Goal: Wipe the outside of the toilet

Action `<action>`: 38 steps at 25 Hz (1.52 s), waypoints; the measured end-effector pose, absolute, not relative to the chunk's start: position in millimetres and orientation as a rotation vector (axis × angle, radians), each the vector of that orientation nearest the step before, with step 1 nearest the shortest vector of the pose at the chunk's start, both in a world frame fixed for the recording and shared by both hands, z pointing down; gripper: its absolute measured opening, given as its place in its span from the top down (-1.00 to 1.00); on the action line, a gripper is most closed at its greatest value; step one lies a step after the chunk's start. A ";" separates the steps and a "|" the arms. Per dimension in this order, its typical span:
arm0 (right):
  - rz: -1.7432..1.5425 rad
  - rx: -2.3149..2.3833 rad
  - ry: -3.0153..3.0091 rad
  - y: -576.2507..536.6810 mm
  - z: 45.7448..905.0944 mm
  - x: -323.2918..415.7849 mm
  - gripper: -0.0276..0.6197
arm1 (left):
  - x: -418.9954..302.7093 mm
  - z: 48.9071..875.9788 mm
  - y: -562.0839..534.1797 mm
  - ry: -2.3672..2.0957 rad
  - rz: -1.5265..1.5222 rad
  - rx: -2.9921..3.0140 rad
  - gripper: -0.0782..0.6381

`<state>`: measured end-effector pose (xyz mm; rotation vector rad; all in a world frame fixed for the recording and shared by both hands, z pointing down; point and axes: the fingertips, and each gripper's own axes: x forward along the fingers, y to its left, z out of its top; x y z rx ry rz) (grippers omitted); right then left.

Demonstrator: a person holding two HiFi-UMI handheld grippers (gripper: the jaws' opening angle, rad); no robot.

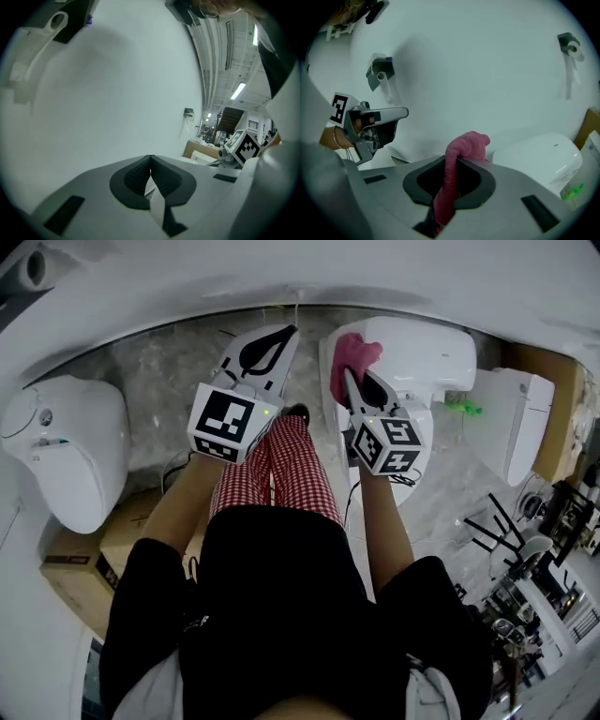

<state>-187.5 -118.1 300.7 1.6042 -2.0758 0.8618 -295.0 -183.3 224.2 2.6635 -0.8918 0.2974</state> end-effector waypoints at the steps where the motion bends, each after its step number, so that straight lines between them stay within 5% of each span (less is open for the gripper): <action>1: 0.871 1.594 -2.055 -120.2 311.4 -185.2 0.75 | -297.1 235.7 -182.2 -0.905 0.296 2.631 0.76; 12: 0.864 1.582 -1.908 -175.1 392.4 -162.8 0.74 | -299.0 326.2 -158.7 -0.904 0.286 2.494 0.76; 38: 0.944 1.841 -1.543 -154.9 431.1 -120.5 0.75 | -307.2 340.6 -166.8 -0.961 0.205 2.460 0.76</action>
